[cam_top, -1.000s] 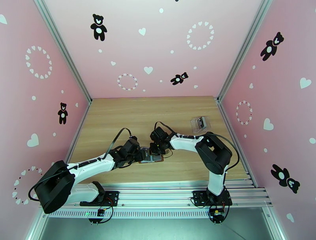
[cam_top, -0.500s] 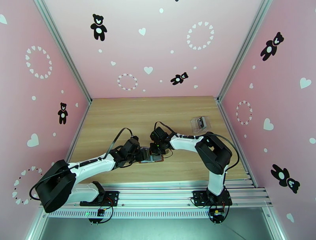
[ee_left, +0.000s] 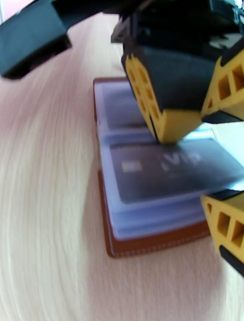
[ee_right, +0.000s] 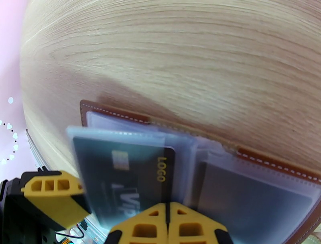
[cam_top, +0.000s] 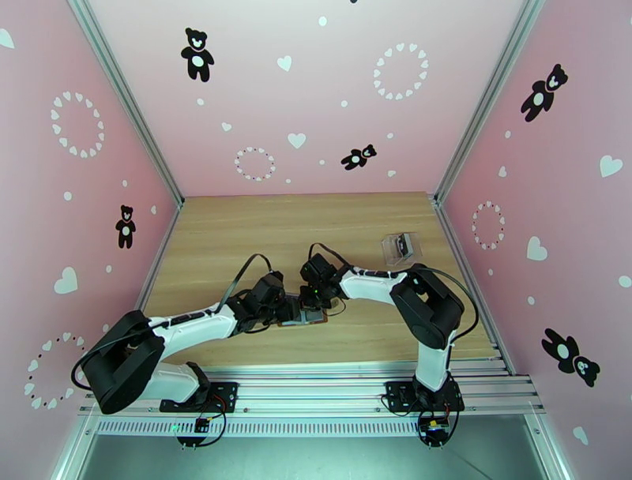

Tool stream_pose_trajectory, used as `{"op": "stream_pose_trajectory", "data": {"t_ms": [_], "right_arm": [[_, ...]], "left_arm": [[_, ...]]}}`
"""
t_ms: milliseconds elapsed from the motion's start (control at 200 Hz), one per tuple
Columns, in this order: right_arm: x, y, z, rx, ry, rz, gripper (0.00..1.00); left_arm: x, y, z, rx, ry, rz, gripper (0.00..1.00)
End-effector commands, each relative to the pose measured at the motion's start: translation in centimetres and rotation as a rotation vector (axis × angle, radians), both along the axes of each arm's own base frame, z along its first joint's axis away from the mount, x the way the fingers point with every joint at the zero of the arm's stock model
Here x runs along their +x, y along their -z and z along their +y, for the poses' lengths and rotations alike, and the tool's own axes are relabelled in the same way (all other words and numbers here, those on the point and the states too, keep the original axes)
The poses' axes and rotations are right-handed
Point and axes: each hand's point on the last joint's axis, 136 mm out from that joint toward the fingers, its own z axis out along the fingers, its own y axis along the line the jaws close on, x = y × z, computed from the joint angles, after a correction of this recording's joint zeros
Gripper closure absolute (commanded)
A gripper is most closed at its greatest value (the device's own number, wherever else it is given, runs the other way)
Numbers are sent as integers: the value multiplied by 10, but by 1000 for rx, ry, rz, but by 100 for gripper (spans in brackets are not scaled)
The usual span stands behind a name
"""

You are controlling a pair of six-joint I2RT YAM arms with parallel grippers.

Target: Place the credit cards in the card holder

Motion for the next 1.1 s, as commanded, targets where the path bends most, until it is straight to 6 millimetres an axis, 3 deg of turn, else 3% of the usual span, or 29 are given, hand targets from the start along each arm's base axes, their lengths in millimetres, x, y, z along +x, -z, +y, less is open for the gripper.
{"op": "stream_pose_trajectory", "data": {"t_ms": [0,370,606,756,951,1096], "right_arm": [[-7,14,-6,-43,-1,26,100],[-7,10,-3,-19,-3,23,100],[-4,-15,-1,39,0,-16,100],[1,-30,-9,58,20,-45,94],[7,-35,-24,77,57,-45,90],[14,-42,-44,59,92,-67,90]], "left_arm": [[3,-12,-16,-50,25,-17,53],[4,-22,-27,-72,44,-39,53],[3,-27,-39,-111,66,-44,54],[5,-32,-42,-123,70,-53,53],[7,-37,-55,-151,90,-56,53],[9,-39,-66,-150,113,-56,53]]}}
